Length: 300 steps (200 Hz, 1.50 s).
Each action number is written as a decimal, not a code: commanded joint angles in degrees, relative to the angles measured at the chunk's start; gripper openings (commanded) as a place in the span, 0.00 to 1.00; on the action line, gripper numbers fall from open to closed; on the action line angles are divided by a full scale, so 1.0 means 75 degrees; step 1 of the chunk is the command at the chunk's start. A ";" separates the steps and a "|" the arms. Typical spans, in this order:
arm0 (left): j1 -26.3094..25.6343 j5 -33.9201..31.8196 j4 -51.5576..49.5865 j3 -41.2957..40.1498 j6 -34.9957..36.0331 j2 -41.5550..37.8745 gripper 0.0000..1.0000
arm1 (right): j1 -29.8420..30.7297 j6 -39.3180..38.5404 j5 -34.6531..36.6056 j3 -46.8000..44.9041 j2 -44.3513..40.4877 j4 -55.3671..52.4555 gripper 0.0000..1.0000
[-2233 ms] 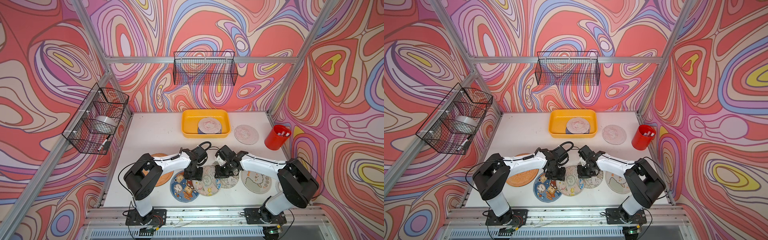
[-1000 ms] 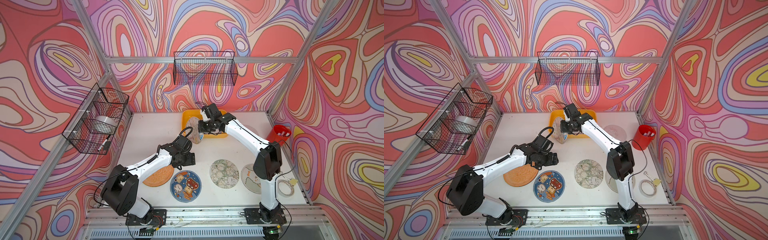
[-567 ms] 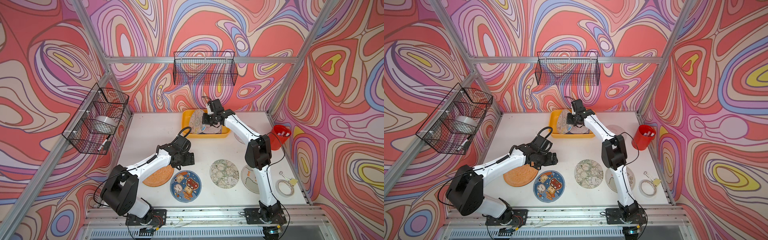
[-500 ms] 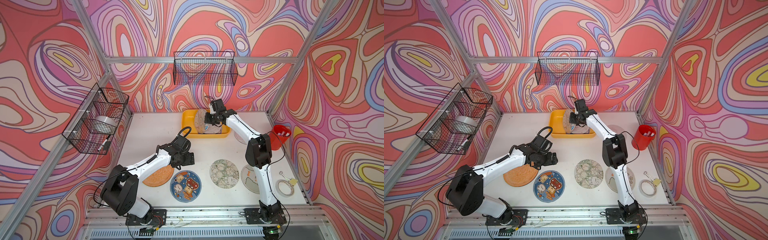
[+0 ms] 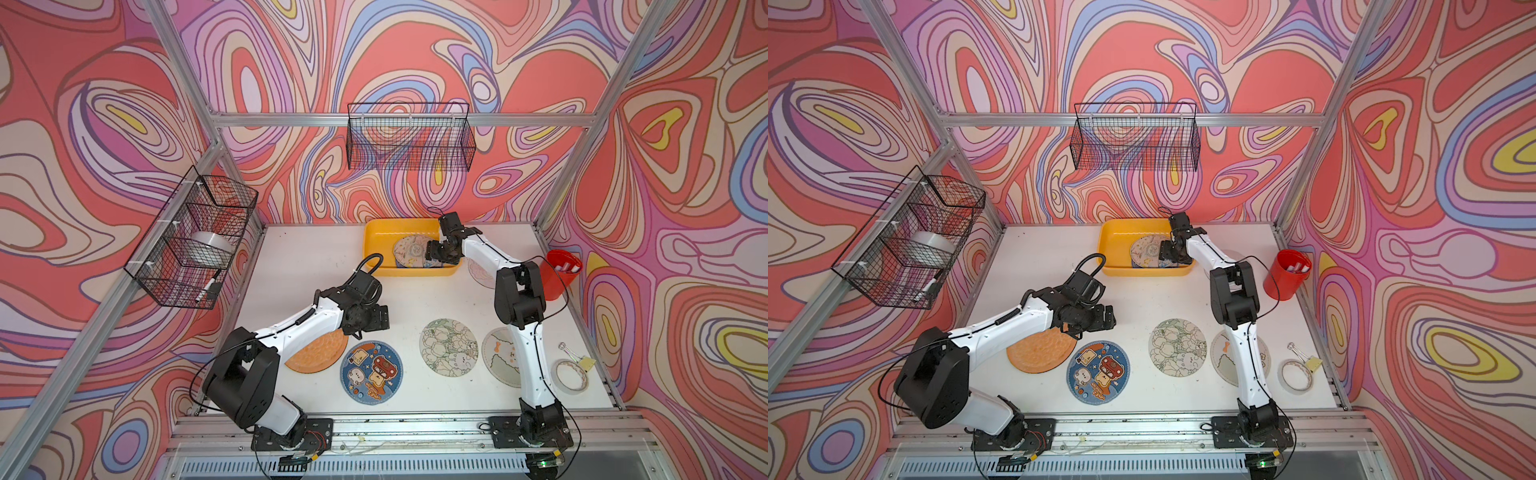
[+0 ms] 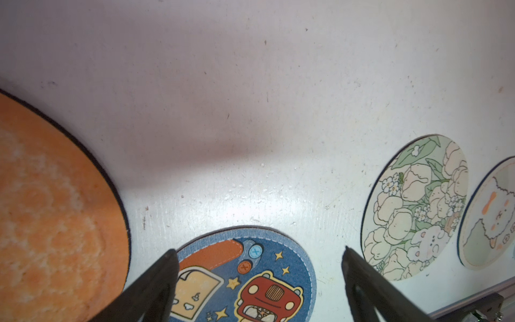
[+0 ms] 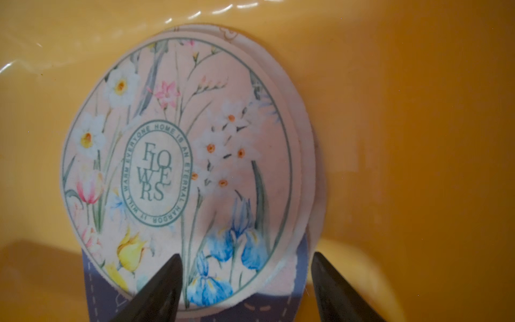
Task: Put the coasters into the storage box
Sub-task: Place the coaster in the storage box.
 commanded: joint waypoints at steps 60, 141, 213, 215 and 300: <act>0.0005 0.0244 0.0103 0.0365 0.0012 0.0280 0.93 | 0.0042 0.0047 -0.0300 -0.1932 -0.2487 0.0205 0.89; -0.0564 0.0398 0.0464 0.0644 -0.0045 0.0775 0.94 | 0.0036 0.0479 -0.0708 -0.5175 -0.5315 -0.0524 0.91; -0.0904 0.0502 0.0684 0.0888 -0.0001 0.1225 0.95 | 0.0036 0.1117 -0.0821 -0.8134 -0.7222 -0.0715 0.98; -0.0904 0.0504 0.0680 0.0893 0.0000 0.1230 0.95 | 0.0036 0.1149 -0.0840 -0.8197 -0.7258 -0.0700 0.98; -0.0951 0.0526 0.0682 0.0859 0.0070 0.1348 0.96 | 0.0036 0.1439 -0.1314 -0.9281 -0.7558 -0.0261 0.98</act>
